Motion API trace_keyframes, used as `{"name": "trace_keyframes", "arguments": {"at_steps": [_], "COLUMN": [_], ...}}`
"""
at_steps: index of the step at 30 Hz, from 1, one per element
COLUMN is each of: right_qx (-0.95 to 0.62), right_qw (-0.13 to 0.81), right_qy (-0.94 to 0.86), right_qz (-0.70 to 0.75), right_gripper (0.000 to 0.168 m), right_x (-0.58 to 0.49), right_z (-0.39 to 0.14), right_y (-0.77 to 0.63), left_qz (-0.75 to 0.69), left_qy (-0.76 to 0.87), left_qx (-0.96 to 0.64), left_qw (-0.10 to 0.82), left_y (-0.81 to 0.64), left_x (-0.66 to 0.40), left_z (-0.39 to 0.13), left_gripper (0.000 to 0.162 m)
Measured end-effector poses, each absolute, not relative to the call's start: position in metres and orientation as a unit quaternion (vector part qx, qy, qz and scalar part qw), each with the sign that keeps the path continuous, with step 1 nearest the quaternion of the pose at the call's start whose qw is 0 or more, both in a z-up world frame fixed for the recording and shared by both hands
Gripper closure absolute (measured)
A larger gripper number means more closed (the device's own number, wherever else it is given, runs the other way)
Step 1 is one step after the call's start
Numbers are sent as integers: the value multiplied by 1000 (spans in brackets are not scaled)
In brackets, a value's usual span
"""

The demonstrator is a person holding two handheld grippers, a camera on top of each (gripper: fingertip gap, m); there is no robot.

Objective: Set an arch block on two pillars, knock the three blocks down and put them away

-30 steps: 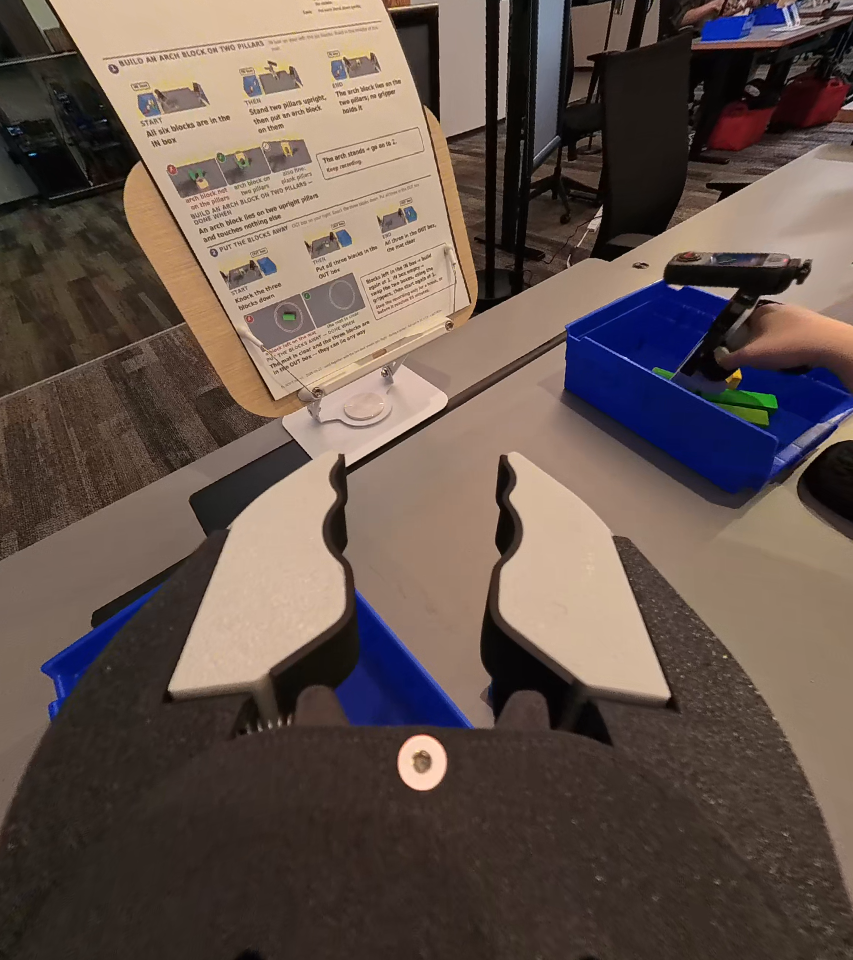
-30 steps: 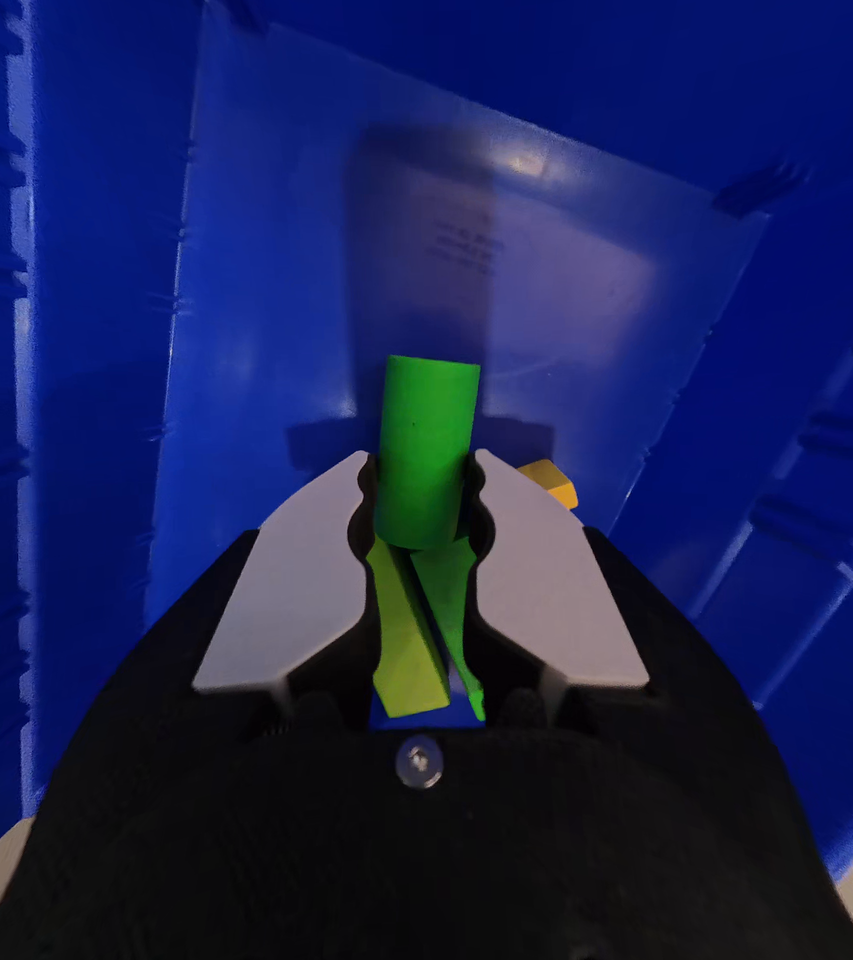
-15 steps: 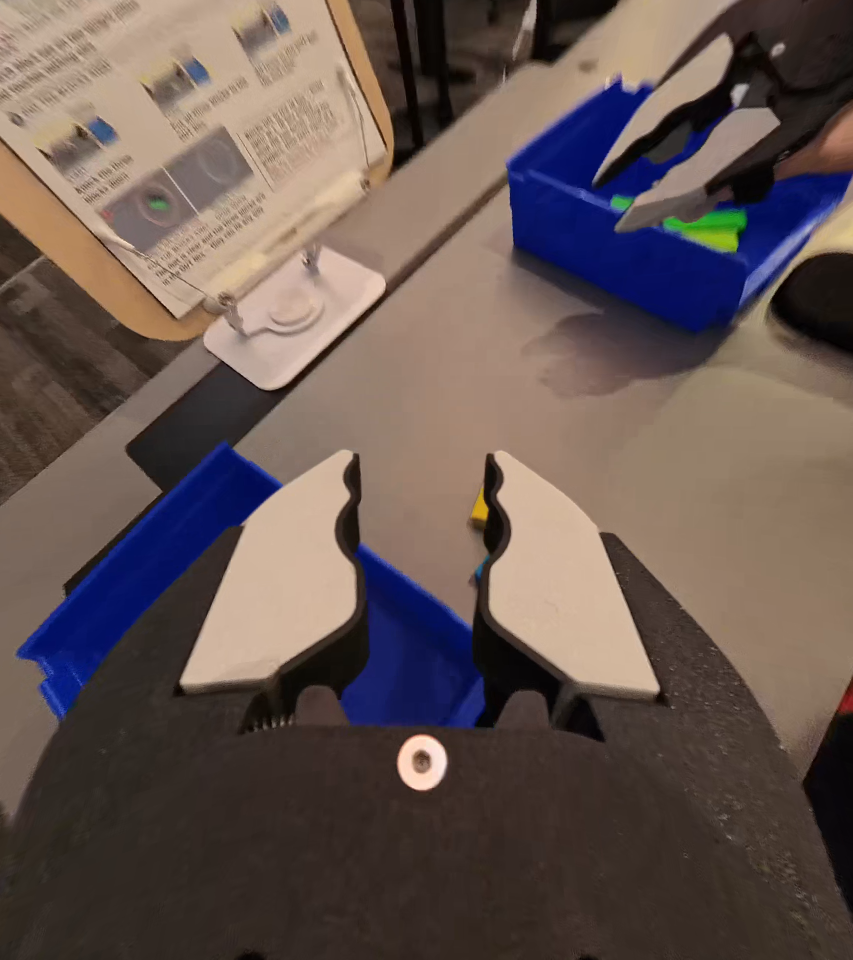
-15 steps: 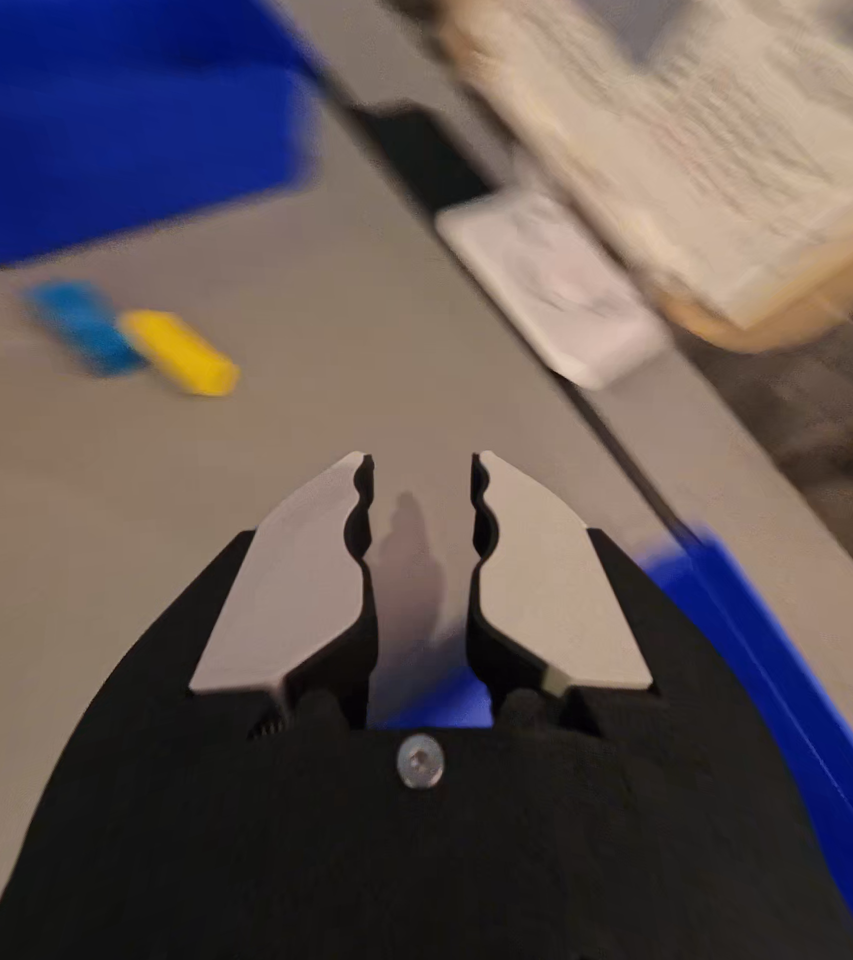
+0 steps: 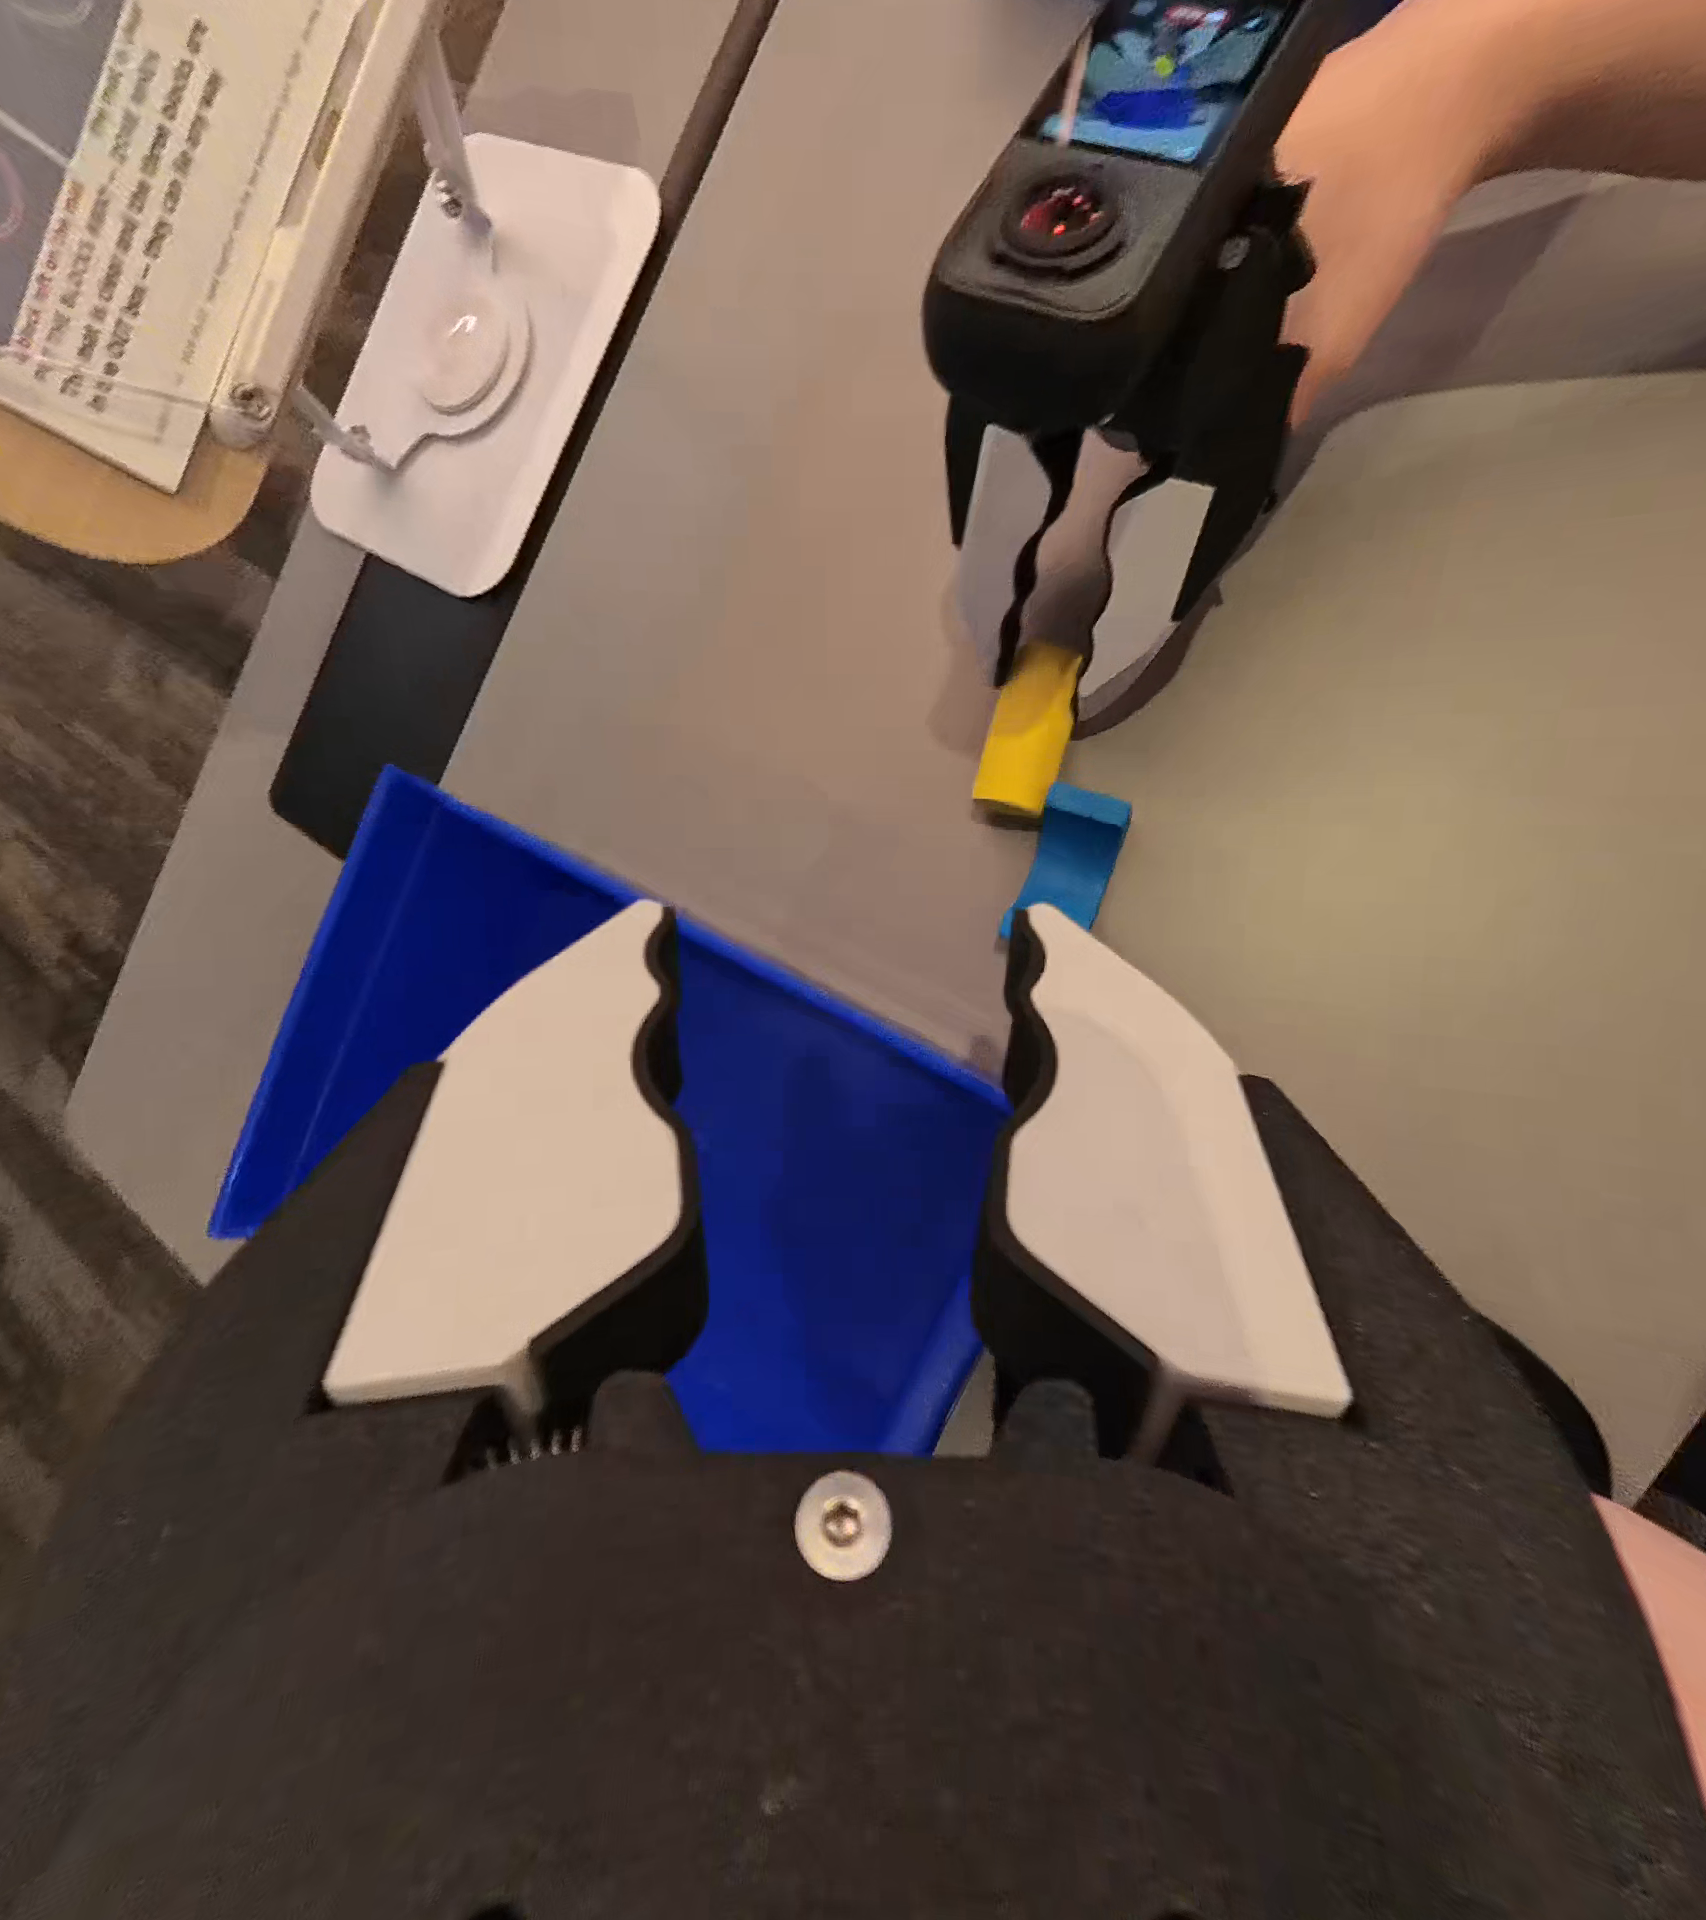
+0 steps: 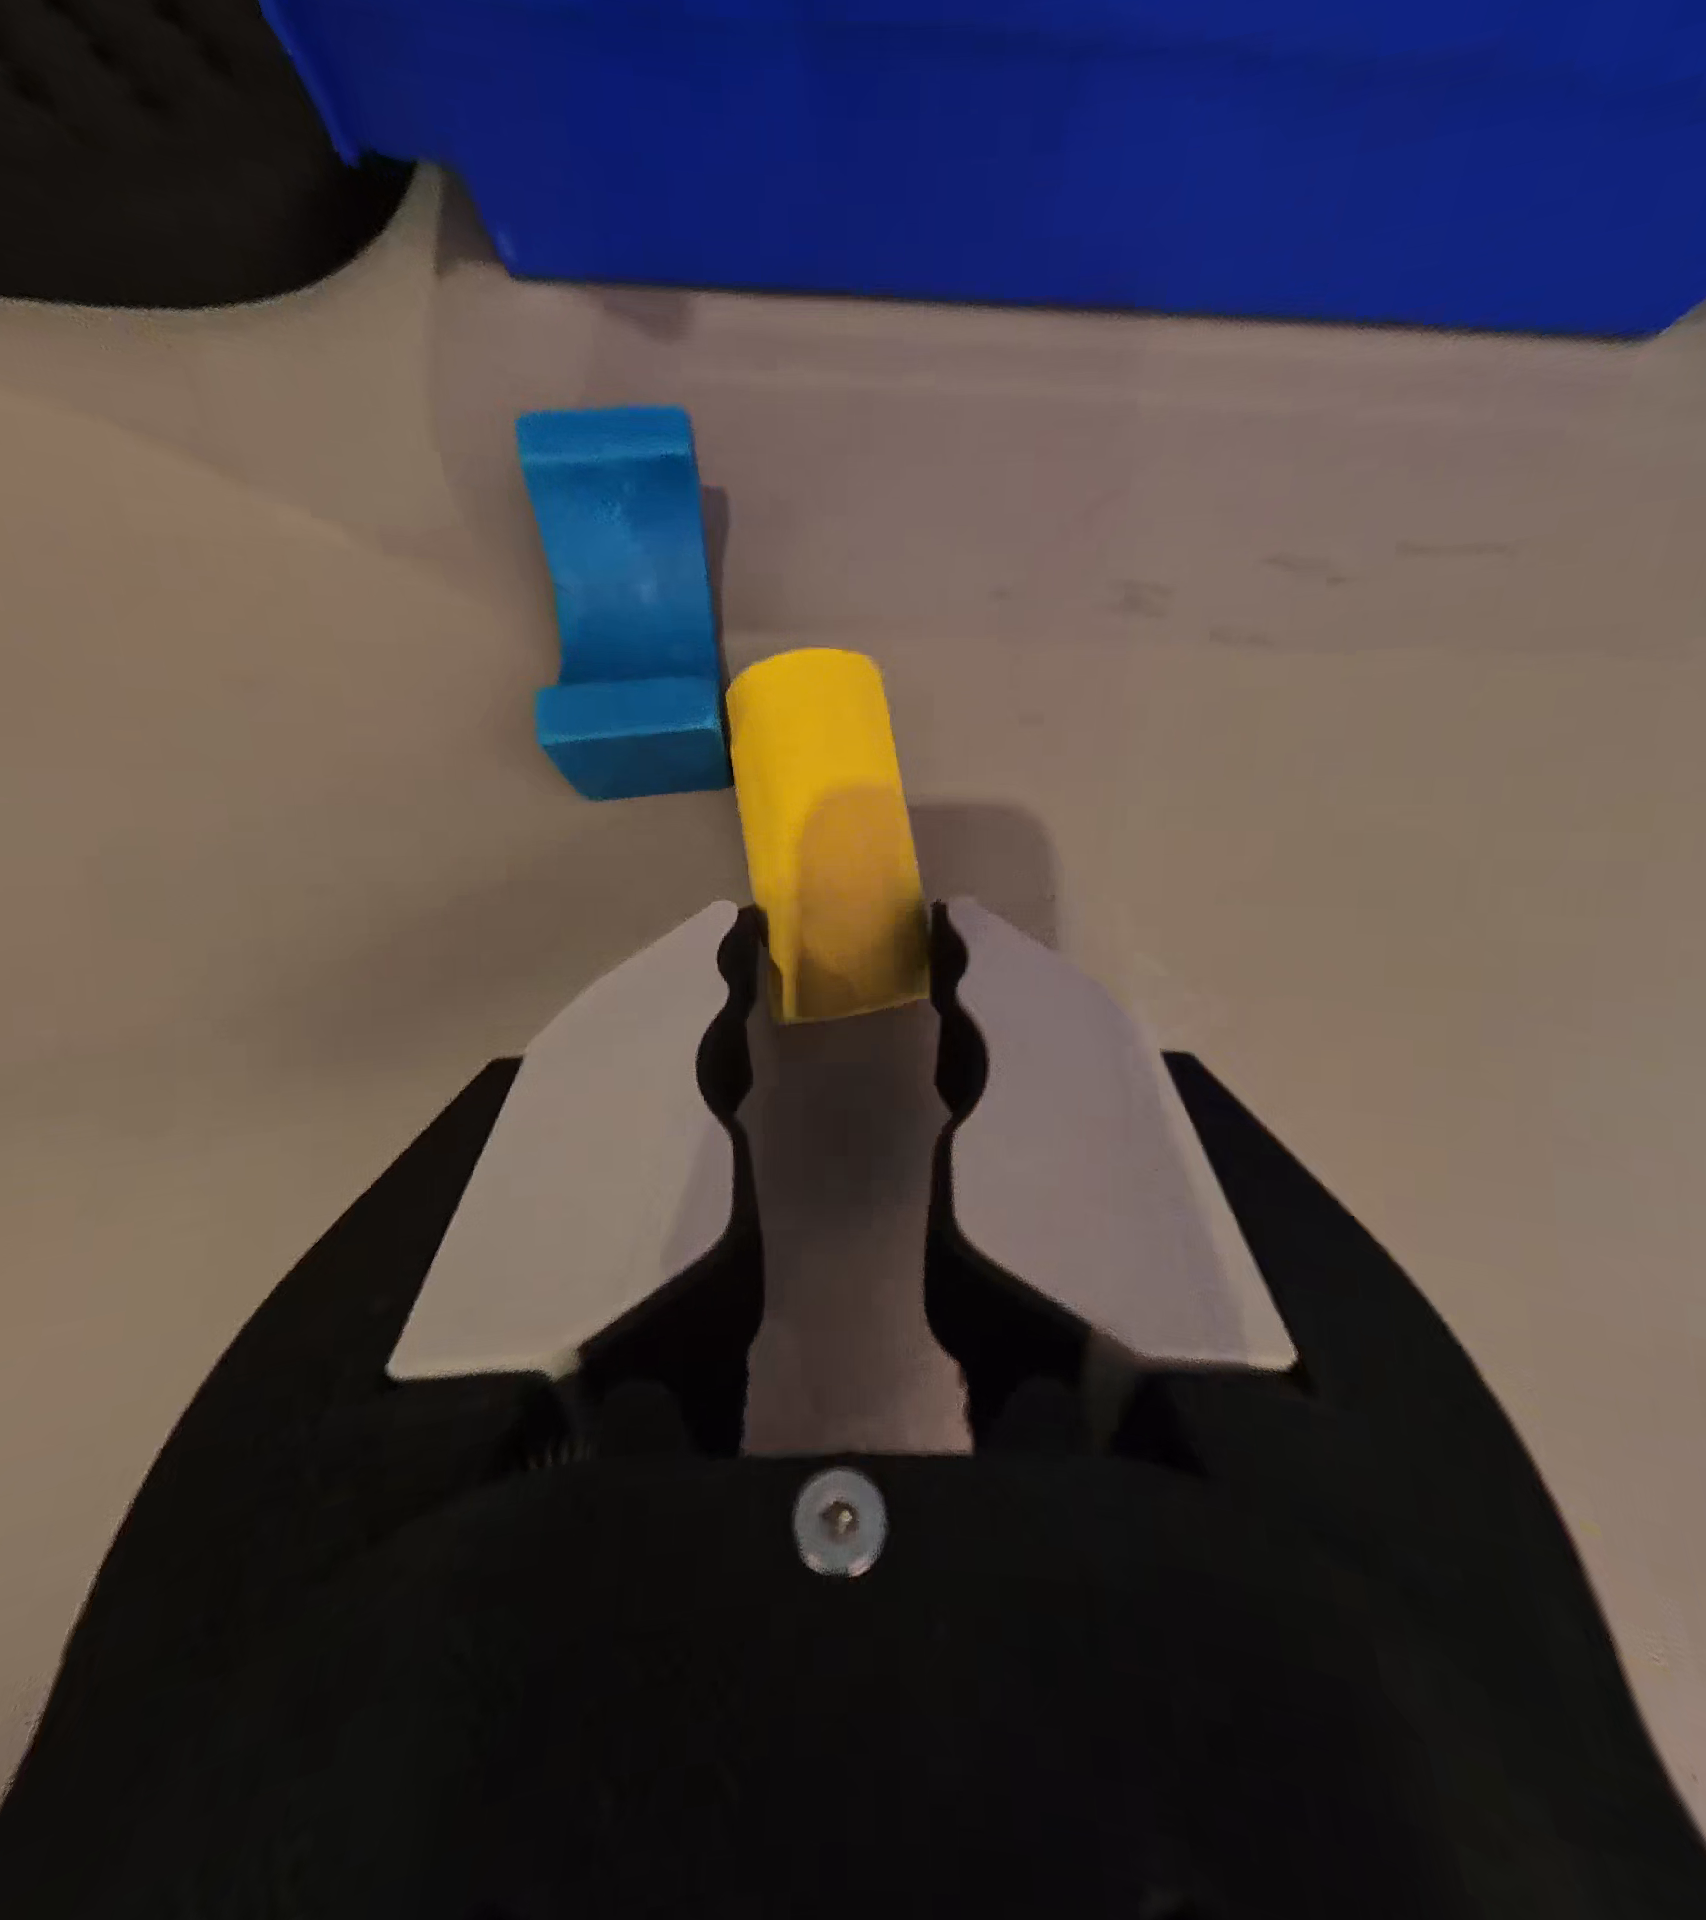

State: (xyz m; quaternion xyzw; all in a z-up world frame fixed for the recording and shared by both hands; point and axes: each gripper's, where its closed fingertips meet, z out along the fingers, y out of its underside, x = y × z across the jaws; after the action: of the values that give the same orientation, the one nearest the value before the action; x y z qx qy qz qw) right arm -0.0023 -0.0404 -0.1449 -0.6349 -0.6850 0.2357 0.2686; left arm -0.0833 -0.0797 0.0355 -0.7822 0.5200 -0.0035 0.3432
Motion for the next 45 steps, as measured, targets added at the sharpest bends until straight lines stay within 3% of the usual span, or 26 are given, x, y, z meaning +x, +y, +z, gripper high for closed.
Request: {"name": "trace_keyframes", "arguments": {"at_steps": [4, 8, 12, 15, 22, 23, 24, 28, 39, 45], "right_qx": [-651, -675, -725, -790, -896, -901, -902, -918, -905, -905], "right_qw": [284, 354, 445, 457, 372, 360, 354, 322, 352, 353], "right_qy": [-667, -619, -522, -408, -242, -241, -246, -233, -237, -239], "right_qz": [226, 189, 64, -25, -7, -2, 1, 7, -11, -12], "right_gripper": [137, 137, 137, 136, 140, 160, 166, 166, 147, 146], "right_x": [10, 46, 140, 242, 391, 399, 403, 412, 417, 420], "right_z": [-134, -82, -14, 7, -58, -70, -79, -99, -63, -64], "right_y": [-37, -27, 0, 24, 42, 41, 42, 44, 26, 23], "left_qz": [-24, -20, -22, -32, -5, -4, -1, 37, 81, 83], "left_qy": [526, 539, 550, 572, 614, 619, 620, 617, 622, 612], "left_qx": [-773, -770, -779, -775, -774, -772, -774, -783, -778, -785], "left_qw": [353, 342, 300, 267, 153, 143, 131, 72, -19, -49], "left_y": [-81, -83, -82, -81, -78, -77, -76, -70, -74, -73], "left_x": [-75, -74, -62, -42, -16, -14, -13, -20, -28, -31], "left_z": [40, 33, 15, -1, -61, -68, -75, -105, -147, -161], "left_gripper": [100, 94, 92, 95, 92, 91, 91, 92, 91, 97]}}
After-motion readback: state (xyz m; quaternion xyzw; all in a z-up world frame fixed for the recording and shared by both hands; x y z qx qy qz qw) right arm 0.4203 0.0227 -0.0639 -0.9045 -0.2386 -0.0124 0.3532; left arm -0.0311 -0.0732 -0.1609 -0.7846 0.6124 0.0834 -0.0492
